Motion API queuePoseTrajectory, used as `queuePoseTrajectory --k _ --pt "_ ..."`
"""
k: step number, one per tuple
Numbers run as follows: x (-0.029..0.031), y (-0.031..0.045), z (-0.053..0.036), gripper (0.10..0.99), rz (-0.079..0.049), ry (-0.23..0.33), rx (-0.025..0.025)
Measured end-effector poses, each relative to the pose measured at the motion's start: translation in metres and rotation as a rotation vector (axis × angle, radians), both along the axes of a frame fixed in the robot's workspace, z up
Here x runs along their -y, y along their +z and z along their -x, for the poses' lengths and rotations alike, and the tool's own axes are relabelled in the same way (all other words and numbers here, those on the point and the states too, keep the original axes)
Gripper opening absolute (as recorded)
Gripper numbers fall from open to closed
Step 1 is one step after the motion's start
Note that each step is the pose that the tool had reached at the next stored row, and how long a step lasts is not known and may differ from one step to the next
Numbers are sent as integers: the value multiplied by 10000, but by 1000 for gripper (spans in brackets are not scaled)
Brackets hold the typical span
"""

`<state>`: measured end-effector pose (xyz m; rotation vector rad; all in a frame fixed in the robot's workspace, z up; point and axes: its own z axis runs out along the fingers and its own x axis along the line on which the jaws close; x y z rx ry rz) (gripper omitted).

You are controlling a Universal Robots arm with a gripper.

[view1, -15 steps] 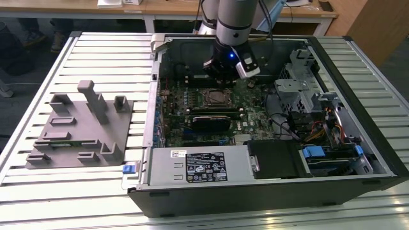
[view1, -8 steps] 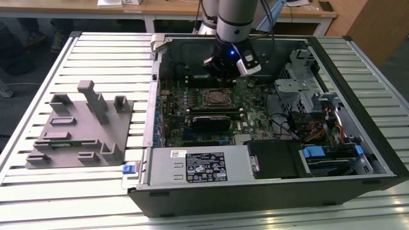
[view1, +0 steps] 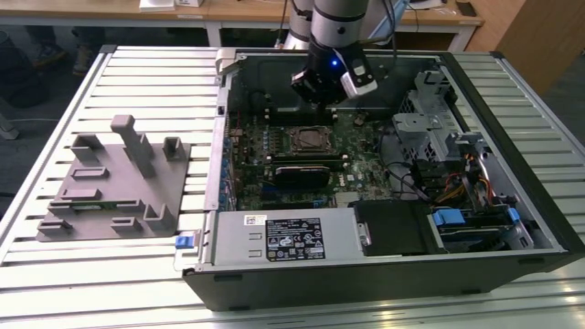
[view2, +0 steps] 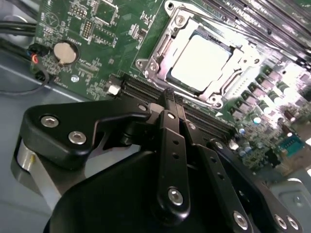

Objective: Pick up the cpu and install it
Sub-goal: 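Install the second cpu locking lever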

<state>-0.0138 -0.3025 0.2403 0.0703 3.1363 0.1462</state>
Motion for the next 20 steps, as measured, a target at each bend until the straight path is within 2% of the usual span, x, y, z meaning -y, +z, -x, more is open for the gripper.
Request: queuePoseTrajectory --k 4,15,20 --pt "20 16 0 106 -2 0 1" --pt "126 11 0 106 -1 0 0" --pt "137 15 0 106 2 -1 -1"
